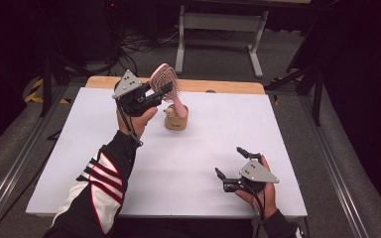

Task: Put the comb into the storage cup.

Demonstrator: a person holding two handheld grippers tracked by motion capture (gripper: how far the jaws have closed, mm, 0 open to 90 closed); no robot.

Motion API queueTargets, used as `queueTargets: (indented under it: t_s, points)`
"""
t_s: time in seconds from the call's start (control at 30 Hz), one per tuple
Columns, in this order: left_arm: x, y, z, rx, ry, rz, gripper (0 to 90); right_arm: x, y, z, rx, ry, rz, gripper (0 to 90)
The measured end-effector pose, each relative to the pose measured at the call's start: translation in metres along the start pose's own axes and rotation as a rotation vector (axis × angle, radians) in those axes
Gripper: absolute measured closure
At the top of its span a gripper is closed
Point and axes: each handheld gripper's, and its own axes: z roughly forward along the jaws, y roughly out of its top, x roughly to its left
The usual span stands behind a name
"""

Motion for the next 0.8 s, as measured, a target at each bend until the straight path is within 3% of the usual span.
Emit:
queueTargets:
  t_s: [0.43,0.8]
  points:
    - [0.006,-0.005,0.019,0.049,0.043,0.008,63.2,0.000,0.000,0.000,0.002,0.008,0.000,6.1]
    - [0.015,-0.018,0.030,0.087,0.059,-0.033,63.2,0.003,0.000,0.002,0.014,0.021,-0.012,6.3]
